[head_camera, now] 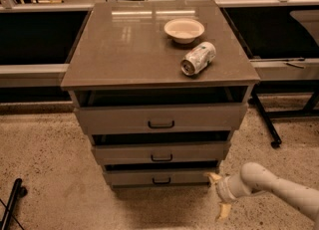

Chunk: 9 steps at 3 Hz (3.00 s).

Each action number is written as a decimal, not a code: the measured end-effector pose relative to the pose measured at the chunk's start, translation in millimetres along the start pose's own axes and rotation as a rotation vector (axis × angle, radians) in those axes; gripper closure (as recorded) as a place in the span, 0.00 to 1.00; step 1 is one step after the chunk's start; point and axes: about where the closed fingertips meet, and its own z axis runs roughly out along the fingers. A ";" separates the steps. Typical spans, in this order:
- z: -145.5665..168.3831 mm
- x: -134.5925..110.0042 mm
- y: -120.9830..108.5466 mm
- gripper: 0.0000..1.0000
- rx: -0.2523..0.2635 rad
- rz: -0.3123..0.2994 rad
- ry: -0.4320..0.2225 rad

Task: Open bottom drawer

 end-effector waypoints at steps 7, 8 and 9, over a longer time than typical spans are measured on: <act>113.4 56.1 -73.6 0.00 0.199 0.122 0.017; 117.2 55.0 -87.0 0.00 0.212 0.129 0.019; 117.5 56.4 -96.7 0.00 0.215 0.140 0.020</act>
Offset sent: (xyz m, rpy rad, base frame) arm -0.0066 0.0093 -0.0361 0.0179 -0.0079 -0.0266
